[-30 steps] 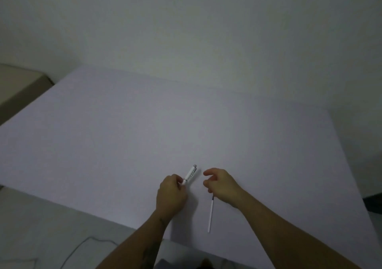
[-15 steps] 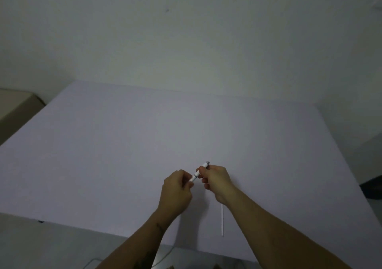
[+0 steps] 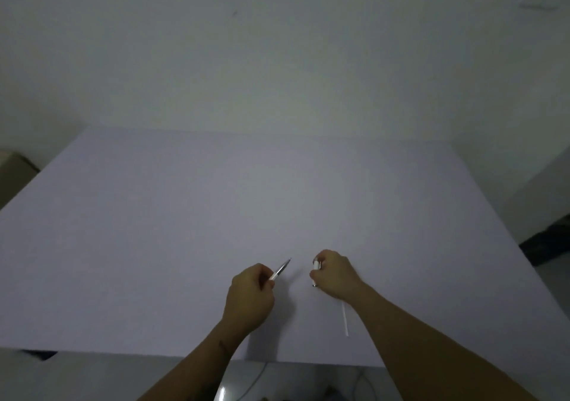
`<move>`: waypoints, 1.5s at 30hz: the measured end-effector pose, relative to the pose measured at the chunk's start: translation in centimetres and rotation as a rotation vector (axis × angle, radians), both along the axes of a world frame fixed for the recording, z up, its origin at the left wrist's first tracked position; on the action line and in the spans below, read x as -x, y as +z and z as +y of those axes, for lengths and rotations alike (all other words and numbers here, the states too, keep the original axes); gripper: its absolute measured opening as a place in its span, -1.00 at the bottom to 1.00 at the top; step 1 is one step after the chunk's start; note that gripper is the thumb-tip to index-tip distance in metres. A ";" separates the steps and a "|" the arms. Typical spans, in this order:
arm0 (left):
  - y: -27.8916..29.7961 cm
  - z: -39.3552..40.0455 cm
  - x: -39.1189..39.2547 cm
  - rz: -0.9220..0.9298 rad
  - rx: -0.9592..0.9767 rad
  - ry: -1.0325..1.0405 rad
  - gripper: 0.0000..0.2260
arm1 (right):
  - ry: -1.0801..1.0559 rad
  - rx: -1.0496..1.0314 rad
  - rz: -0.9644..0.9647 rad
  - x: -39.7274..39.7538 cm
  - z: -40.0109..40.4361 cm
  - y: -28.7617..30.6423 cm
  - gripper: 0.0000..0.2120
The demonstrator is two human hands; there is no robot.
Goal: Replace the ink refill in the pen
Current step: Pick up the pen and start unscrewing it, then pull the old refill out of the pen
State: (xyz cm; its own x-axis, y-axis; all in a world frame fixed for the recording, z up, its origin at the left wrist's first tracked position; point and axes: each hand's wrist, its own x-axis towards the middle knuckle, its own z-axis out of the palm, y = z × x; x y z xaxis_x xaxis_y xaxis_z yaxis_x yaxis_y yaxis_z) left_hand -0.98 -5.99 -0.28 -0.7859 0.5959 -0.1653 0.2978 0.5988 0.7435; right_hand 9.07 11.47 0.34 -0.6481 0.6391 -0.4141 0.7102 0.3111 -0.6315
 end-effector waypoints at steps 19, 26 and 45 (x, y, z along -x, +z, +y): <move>0.2 -0.1 0.9 -0.228 -0.077 0.083 -0.93 | 0.032 -0.184 -0.140 -0.1 -3.0 -2.8 -0.66; 0.3 -0.4 0.7 -0.283 -0.101 0.088 -0.93 | -0.098 -0.094 -0.062 -0.7 -2.7 -1.1 -0.74; 4.2 0.6 -0.3 -0.195 -0.210 0.005 -0.79 | -0.466 0.444 0.454 2.1 -5.5 4.7 -0.87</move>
